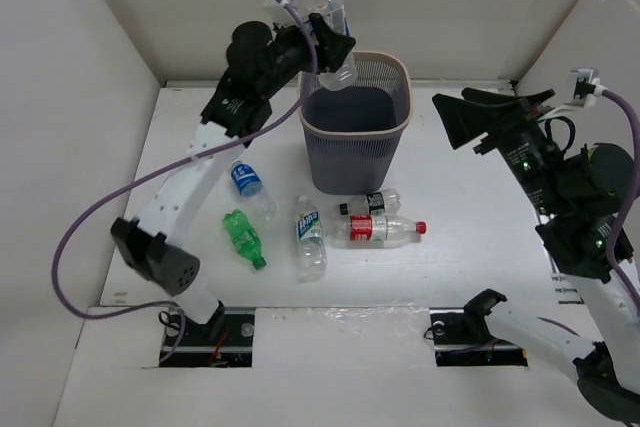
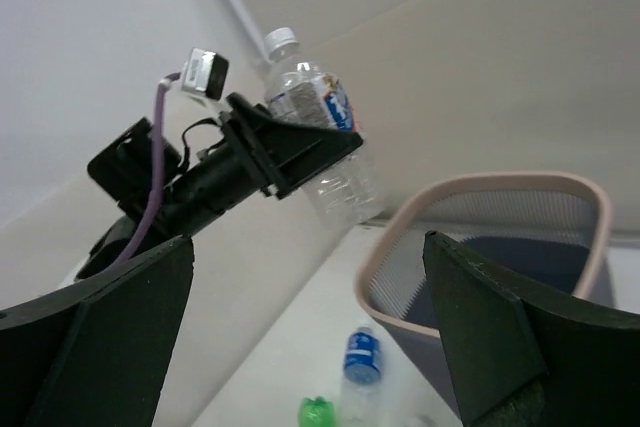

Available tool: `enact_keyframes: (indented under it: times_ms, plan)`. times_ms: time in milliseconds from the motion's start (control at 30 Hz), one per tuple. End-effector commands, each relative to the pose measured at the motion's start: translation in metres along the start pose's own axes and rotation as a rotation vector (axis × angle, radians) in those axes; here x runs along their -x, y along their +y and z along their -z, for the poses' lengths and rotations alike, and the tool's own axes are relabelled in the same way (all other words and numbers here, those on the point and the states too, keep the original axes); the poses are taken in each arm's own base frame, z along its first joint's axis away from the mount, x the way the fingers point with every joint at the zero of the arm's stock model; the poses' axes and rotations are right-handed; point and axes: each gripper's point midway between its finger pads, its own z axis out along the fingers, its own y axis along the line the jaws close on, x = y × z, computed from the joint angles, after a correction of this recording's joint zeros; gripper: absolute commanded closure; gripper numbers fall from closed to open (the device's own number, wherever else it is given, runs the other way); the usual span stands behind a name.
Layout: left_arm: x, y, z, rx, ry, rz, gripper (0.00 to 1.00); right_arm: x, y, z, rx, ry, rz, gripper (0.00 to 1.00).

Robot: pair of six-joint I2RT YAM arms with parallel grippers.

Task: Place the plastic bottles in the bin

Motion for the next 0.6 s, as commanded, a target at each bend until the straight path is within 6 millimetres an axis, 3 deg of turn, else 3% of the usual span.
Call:
enact_keyframes:
  times_ms: [0, 67, 100, 133, 200, 233, 300, 433, 533, 567]
  plan:
    - [-0.016, 0.040, -0.035, 0.123, 0.012, -0.059, 0.88, -0.047, -0.059, 0.012, -0.233, 0.157, 0.092, 0.00]
    - [-0.024, 0.051, -0.048, 0.147, 0.023, -0.056, 0.61, -0.067, -0.081, 0.025, -0.328, 0.235, 0.109, 0.00]
    - [-0.037, 0.061, -0.058, 0.168, 0.049, -0.052, 0.25, -0.074, -0.092, 0.030, -0.378, 0.257, 0.120, 0.00]
    - [-0.031, 0.059, -0.062, 0.164, 0.039, -0.053, 0.00, -0.092, -0.109, 0.041, -0.445, 0.322, 0.136, 0.00]
    - [-0.035, 0.060, -0.066, 0.160, 0.064, -0.050, 0.00, -0.110, -0.138, 0.052, -0.588, 0.342, 0.111, 0.00]
    - [-0.027, 0.053, -0.070, 0.138, 0.055, -0.051, 0.00, -0.130, -0.153, 0.061, -0.644, 0.379, 0.113, 0.00]
    - [-0.021, 0.039, -0.068, 0.080, 0.059, -0.041, 0.00, -0.146, -0.167, 0.068, -0.706, 0.385, 0.073, 0.00]
    - [-0.001, 0.006, -0.043, -0.013, 0.054, -0.018, 0.00, -0.166, -0.185, 0.085, -0.809, 0.358, -0.054, 0.00]
    - [0.016, -0.013, -0.010, -0.043, 0.036, -0.024, 0.00, -0.181, -0.198, 0.092, -0.857, 0.308, -0.174, 0.00]
    - [0.035, -0.027, 0.013, -0.060, -0.001, -0.034, 0.00, -0.183, -0.201, 0.096, -0.876, 0.290, -0.210, 0.00]
